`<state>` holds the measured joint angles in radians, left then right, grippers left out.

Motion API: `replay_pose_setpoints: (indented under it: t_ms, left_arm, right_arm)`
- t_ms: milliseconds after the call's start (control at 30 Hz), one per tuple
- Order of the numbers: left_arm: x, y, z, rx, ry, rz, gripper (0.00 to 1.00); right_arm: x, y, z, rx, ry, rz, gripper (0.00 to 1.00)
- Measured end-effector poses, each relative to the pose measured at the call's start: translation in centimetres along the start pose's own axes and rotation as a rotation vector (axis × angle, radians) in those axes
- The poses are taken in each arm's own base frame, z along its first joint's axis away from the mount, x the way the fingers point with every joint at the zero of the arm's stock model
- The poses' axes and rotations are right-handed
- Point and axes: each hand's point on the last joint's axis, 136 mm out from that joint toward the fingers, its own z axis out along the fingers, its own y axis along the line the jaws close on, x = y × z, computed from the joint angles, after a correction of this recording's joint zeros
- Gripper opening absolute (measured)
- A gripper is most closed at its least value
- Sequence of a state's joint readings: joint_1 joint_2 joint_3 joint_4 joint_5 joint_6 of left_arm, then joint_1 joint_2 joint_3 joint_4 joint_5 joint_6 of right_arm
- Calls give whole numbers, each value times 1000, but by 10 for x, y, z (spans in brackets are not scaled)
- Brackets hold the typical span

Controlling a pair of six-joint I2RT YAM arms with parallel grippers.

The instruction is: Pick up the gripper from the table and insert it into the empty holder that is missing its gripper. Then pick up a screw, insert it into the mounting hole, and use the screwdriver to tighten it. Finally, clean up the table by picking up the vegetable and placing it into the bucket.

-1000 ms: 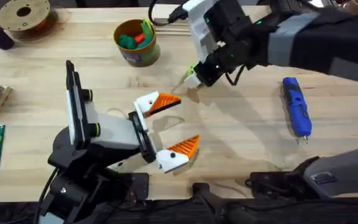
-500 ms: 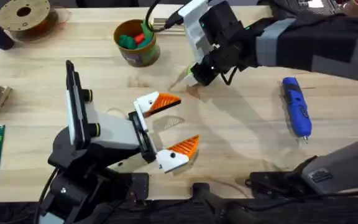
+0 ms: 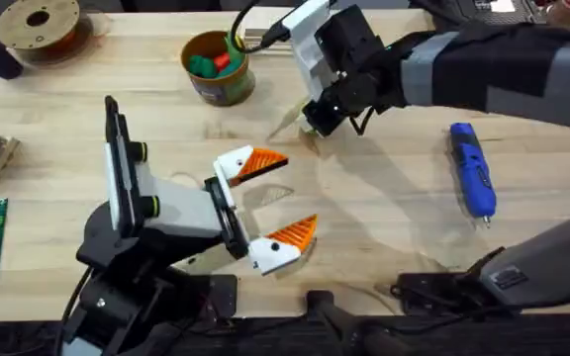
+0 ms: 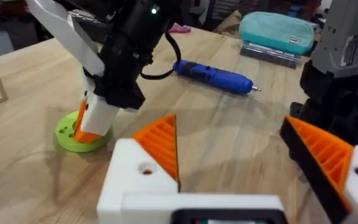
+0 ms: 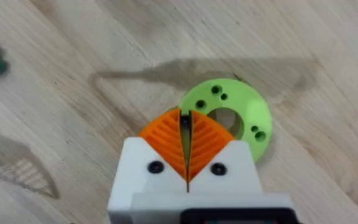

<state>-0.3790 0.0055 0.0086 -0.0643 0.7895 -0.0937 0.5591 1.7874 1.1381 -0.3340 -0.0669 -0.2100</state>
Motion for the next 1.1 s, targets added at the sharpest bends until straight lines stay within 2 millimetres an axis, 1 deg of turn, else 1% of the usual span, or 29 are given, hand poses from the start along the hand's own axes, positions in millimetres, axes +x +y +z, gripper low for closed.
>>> replay_pose_setpoints:
  t_ms: [200,367,400,533,567,667,833,933,1000,1100]
  left_arm:
    - [0,0,0,0,0,0,987]
    - [0,0,0,0,0,0,987]
    - [0,0,0,0,0,0,987]
    - [0,0,0,0,0,0,987]
    - [0,0,0,0,0,0,987]
    - [0,0,0,0,0,0,987]
    - [0,0,0,0,0,0,987]
    - [0,0,0,0,0,0,987]
    - [0,0,0,0,0,0,987]
    - [0,0,0,0,0,0,987]
  right_arm:
    - [1,1,-3,-4,21,2,8]
    - [-3,1,-13,-10,43,3,8]
    - [-11,1,-26,-7,25,2,8]
    - [-26,0,-51,5,-31,-3,8]
    - [-32,1,-71,10,-65,10,8]
    - [-35,5,-94,8,-98,34,8]
    - [-34,19,-138,-42,-116,71,8]
    - [-35,33,-165,-78,-100,73,8]
    - [-38,48,-179,-106,-91,49,8]
    - [-48,75,-194,-151,-106,-6,8]
